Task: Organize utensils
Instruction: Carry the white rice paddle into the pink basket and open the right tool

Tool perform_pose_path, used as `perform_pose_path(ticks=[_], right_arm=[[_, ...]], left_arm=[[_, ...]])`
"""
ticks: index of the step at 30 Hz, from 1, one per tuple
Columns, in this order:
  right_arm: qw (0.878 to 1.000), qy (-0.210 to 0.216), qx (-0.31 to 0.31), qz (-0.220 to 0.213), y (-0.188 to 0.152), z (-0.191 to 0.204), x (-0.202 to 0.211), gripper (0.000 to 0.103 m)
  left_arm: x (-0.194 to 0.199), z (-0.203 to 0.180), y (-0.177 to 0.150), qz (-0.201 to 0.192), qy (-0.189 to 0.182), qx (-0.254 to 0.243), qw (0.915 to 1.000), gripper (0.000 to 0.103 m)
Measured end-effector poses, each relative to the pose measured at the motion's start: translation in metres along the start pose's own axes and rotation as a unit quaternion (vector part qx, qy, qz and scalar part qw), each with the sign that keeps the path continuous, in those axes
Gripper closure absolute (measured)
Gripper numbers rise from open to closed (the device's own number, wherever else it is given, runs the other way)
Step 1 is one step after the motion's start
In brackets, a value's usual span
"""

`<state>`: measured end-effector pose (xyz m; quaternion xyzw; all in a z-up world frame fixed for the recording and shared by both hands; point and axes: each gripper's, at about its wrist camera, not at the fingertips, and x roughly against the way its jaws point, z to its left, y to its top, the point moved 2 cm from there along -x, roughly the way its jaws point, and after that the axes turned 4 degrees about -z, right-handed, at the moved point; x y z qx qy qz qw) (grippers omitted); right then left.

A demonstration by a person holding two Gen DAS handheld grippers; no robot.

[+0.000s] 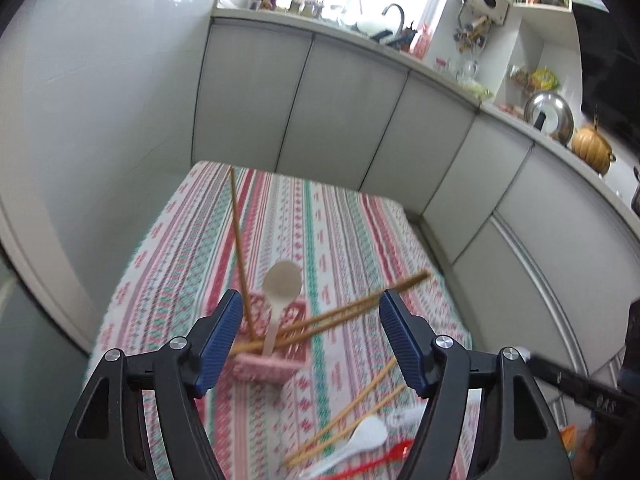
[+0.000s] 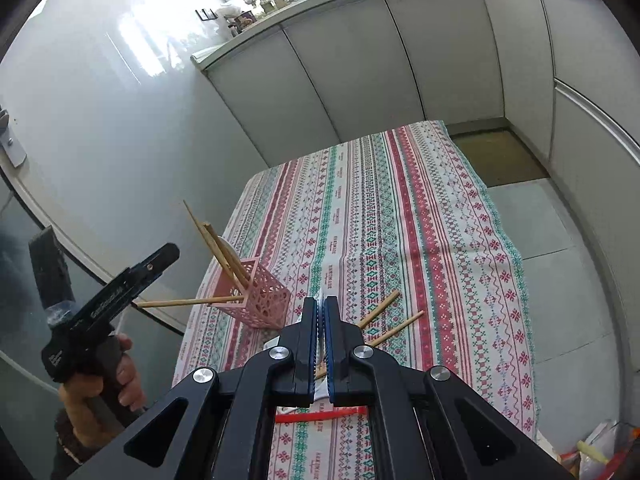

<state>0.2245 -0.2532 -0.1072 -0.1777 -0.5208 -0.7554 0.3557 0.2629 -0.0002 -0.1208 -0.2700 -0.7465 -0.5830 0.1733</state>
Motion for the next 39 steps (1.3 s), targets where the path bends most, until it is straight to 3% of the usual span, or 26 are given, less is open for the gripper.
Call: perform_pose_path(ticks=[9,14,20,27,33,39], right_arm=[[0.997,-0.01,0.063,-0.044,0.015,0.06,0.012,0.099],[0.99,-0.028,0.113,-0.074,0.021,0.108,0.006,0.1],[0.98,-0.055,0.168,-0.085,0.025,0.157,-0.03,0.1],[0.959,-0.121,0.244,-0.083,0.014,0.199,-0.087,0.1],[0.94,-0.164,0.291,-0.065,0.0,0.21,-0.127,0.1],[0.944,-0.157,0.286,-0.047,-0.001,0.206,-0.146,0.1]], left_arm=[[0.046,0.035,-0.04,0.107,0.003,-0.016,0.9941,0.027],[0.039,0.06,-0.064,0.159,0.025,-0.022,0.9867,0.027],[0.019,0.086,-0.078,0.206,0.059,-0.022,0.9766,0.027],[0.01,0.101,-0.083,0.226,0.07,-0.014,0.9715,0.027],[0.006,0.103,-0.082,0.228,0.069,-0.01,0.9711,0.027],[0.004,0.102,-0.081,0.23,0.066,-0.008,0.9709,0.027]])
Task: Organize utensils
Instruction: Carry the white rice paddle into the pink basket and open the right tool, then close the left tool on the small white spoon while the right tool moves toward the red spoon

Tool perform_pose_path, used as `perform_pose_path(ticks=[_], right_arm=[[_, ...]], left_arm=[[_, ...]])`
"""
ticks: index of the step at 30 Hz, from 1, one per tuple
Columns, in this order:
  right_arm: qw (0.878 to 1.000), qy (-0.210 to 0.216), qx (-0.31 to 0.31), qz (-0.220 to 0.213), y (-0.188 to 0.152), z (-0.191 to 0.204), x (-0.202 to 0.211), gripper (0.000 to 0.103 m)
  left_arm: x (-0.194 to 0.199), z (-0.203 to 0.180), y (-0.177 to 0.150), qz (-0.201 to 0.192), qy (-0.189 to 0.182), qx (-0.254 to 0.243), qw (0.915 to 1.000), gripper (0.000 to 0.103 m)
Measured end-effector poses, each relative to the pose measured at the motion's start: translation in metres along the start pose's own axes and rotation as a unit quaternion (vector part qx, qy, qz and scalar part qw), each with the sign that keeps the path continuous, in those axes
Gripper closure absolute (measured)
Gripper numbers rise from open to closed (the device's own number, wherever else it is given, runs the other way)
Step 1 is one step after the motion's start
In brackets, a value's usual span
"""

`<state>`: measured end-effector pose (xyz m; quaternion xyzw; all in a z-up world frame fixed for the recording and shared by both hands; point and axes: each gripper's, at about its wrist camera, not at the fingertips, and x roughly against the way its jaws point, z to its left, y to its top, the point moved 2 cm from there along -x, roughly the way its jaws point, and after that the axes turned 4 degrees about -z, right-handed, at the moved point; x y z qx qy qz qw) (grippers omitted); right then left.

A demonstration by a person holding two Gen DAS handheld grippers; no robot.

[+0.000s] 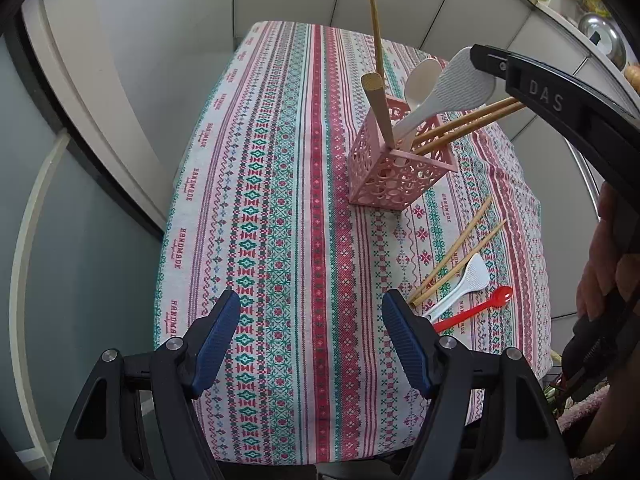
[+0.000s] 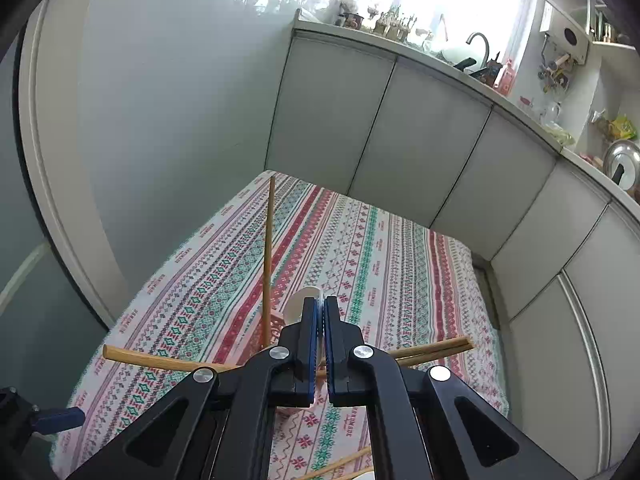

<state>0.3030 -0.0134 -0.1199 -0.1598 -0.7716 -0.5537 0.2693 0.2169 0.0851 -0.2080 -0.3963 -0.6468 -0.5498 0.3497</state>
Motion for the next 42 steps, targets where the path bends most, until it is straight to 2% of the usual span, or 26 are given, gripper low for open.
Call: perform_pose_path(ticks=[6,10,17,20,21,26,28,34,37,42], right_arm=[[0.998,0.053,-0.038,0.021,-0.007,-0.002,-0.011,0.098],[0.994,0.082,-0.07,0.027,-0.008,-0.012,-0.005,0.088],[0.992,0.093,-0.085,0.026,-0.012,-0.035,0.034,0.083],[0.991,0.095,-0.088,0.039,-0.026,-0.049,0.048,0.069],[0.99,0.096,-0.09,0.046,-0.032,-0.055,0.052,0.06],[0.986,0.097,-0.104,0.09,-0.069,-0.085,0.057,0.055],[0.983,0.093,-0.114,0.107,-0.084,-0.098,0.055,0.046],[0.973,0.085,-0.138,0.167,-0.132,-0.126,0.043,0.034],[0.965,0.083,-0.152,0.198,-0.156,-0.137,0.036,0.031],[0.935,0.109,-0.217,0.26,-0.197,-0.161,0.015,0.03]], left_arm=[[-0.003,0.0,0.0,0.005,0.006,0.001,1.0,0.027],[-0.004,-0.001,0.0,0.005,0.009,0.003,0.9999,0.027],[-0.008,-0.01,-0.001,0.008,0.01,-0.008,0.9999,0.027],[-0.011,-0.018,-0.004,0.012,0.011,-0.019,0.9997,0.027],[-0.012,-0.021,-0.006,0.013,0.011,-0.024,0.9996,0.027],[-0.018,-0.04,-0.012,0.016,0.008,-0.049,0.9986,0.027],[-0.022,-0.047,-0.014,0.02,0.006,-0.058,0.9981,0.027],[-0.037,-0.075,-0.02,0.038,-0.001,-0.084,0.9957,0.027],[-0.044,-0.09,-0.024,0.044,0.0,-0.104,0.9936,0.027],[-0.054,-0.116,-0.029,0.05,0.004,-0.136,0.9895,0.027]])
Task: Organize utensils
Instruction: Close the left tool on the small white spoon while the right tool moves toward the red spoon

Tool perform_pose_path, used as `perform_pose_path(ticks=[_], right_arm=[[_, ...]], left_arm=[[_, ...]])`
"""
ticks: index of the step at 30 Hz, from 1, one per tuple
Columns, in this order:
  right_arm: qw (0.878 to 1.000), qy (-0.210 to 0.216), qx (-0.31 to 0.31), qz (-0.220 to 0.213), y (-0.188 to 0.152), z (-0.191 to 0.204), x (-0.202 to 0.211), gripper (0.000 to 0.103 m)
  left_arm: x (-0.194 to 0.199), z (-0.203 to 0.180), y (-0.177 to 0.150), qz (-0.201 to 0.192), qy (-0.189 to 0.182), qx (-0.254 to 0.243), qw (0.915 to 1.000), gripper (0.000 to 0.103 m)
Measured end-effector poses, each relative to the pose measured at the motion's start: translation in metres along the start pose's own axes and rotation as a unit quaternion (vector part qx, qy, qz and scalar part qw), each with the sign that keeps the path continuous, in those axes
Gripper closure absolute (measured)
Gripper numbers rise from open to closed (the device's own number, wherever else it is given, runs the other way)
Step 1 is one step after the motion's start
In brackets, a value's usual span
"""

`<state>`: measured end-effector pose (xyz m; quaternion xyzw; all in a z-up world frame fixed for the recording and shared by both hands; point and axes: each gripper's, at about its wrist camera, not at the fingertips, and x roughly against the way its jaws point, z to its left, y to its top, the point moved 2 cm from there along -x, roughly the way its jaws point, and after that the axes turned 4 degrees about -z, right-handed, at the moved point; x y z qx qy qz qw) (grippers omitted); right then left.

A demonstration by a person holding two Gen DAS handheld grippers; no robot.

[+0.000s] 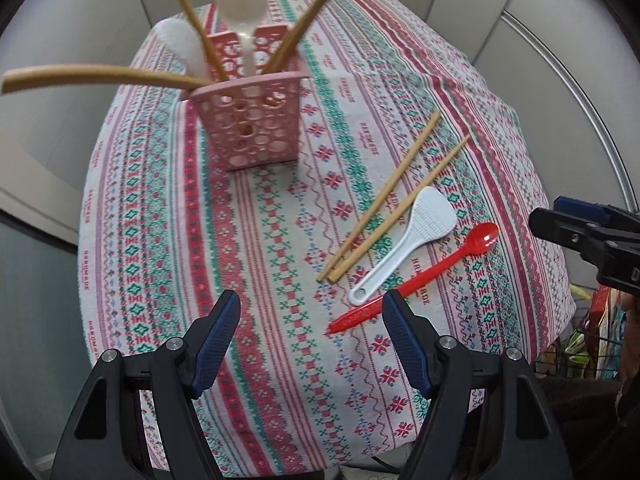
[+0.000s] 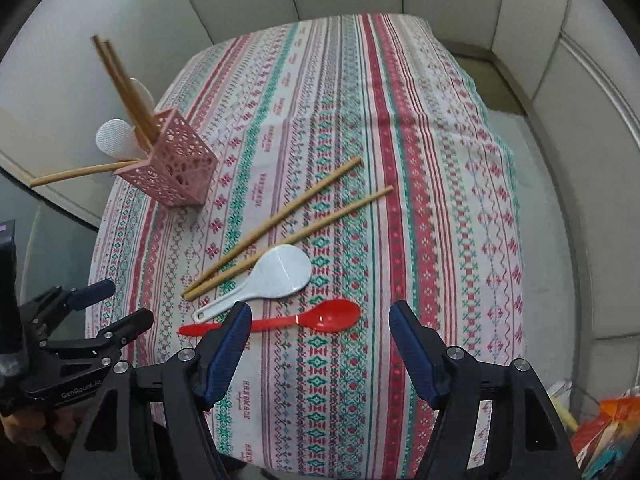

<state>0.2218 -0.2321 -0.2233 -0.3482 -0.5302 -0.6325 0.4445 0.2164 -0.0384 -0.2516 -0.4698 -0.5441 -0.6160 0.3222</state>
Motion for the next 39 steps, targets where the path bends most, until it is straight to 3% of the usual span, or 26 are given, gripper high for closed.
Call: perform_pose_path(ticks=[7,13,21,24,28,33,39], right_arm=[[0.995,0.039,-0.07,0.061,-0.012,-0.038,-0.04,0.034],[0.989,0.081,-0.095,0.084,-0.014,-0.047,-0.061,0.065],[0.984,0.105,-0.12,0.08,-0.008,-0.05,-0.072,0.079],[0.984,0.107,-0.117,0.081,-0.007,-0.05,-0.074,0.095],[0.985,0.102,-0.121,0.065,-0.003,-0.049,-0.072,0.099],[0.99,0.088,-0.108,0.035,-0.003,-0.059,-0.045,0.099],[0.99,0.084,-0.102,0.037,-0.017,-0.075,-0.032,0.092]], left_arm=[[-0.011,-0.016,0.005,0.006,0.005,-0.015,0.9999,0.027],[-0.016,-0.018,0.008,0.009,0.009,-0.014,0.9998,0.027],[-0.017,-0.021,0.01,0.006,0.005,-0.018,0.9998,0.027],[-0.017,-0.024,0.011,-0.002,-0.003,-0.03,0.9995,0.028],[-0.018,-0.041,0.017,-0.023,-0.025,-0.067,0.9972,0.033],[-0.03,-0.074,0.02,-0.028,-0.036,-0.14,0.989,0.05],[-0.06,-0.098,0.023,-0.013,-0.022,-0.219,0.9753,0.053]])
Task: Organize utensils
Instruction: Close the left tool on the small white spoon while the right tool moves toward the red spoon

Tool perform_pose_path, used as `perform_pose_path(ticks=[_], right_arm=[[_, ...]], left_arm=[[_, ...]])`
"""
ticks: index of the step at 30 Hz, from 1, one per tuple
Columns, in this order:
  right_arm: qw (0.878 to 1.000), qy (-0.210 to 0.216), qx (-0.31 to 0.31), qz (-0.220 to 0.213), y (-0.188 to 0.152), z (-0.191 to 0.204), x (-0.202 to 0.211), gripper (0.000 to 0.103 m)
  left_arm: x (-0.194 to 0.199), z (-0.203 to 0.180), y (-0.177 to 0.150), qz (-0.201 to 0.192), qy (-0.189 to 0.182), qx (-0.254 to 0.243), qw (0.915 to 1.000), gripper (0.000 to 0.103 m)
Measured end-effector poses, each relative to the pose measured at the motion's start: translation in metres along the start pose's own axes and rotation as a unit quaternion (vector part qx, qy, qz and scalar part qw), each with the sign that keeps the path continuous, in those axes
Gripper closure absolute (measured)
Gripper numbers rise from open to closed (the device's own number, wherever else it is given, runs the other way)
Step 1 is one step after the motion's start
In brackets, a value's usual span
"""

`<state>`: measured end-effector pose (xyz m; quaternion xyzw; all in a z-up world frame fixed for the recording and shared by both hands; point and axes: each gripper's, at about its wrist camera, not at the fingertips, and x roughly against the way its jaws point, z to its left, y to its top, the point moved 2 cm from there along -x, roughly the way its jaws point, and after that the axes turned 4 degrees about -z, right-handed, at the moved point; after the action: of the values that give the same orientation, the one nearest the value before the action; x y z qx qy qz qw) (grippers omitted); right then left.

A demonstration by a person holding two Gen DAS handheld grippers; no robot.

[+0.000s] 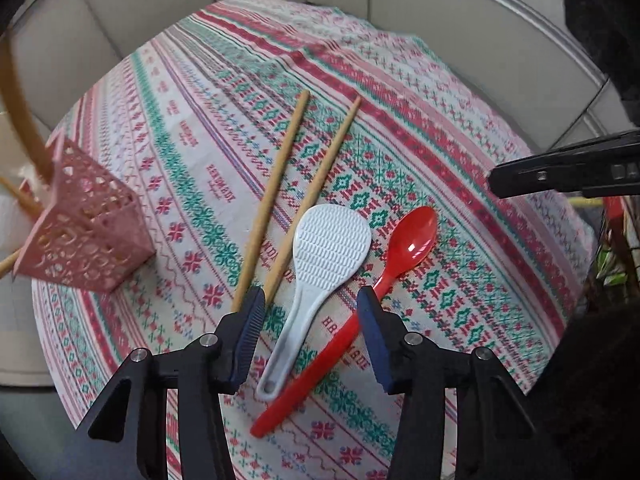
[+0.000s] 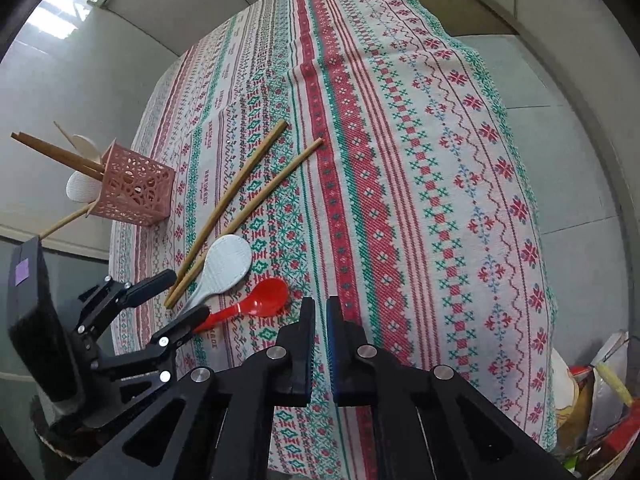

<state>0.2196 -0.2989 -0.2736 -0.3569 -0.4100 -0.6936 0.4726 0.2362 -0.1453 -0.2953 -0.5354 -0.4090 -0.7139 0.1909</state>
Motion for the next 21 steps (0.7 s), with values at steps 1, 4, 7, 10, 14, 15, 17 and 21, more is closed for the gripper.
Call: perform_pose_path(ticks=[1,4,7,10,14,15,17,21], right_arm=[[1.0,-0.001,0.0,0.004,-0.002,-0.003,0.0,0.092],[1.0,-0.006,0.0,0.007,-0.004,-0.012,0.003,0.087],[1.0,-0.007,-0.004,0.001,-0.002,-0.016,0.006,0.084],[1.0,-0.011,-0.006,-0.003,-0.001,-0.02,0.008,0.084],[1.0,-0.014,-0.007,-0.005,0.0,-0.025,0.01,0.079],[1.0,-0.018,-0.006,-0.007,0.0,-0.026,0.011,0.061],[1.0,-0.023,-0.01,-0.019,0.0,-0.028,0.013,0.025],[0.999,-0.019,-0.007,-0.032,0.002,-0.027,0.018,0.024]], left_arm=[[-0.007,0.001,0.001,0.009,0.004,-0.001,1.0,0.054],[-0.014,0.004,0.006,0.012,0.009,0.006,0.9999,0.058],[-0.019,0.004,0.015,0.008,-0.006,0.017,0.9998,0.058],[-0.024,-0.003,0.025,-0.001,-0.009,0.004,1.0,0.058],[-0.028,-0.011,0.033,-0.009,0.001,-0.014,0.9999,0.058],[-0.03,-0.012,0.035,-0.01,0.003,-0.015,0.9998,0.058],[-0.027,-0.011,0.039,-0.019,-0.002,-0.006,0.9998,0.059],[-0.016,-0.006,0.044,-0.041,-0.013,0.022,0.9988,0.086]])
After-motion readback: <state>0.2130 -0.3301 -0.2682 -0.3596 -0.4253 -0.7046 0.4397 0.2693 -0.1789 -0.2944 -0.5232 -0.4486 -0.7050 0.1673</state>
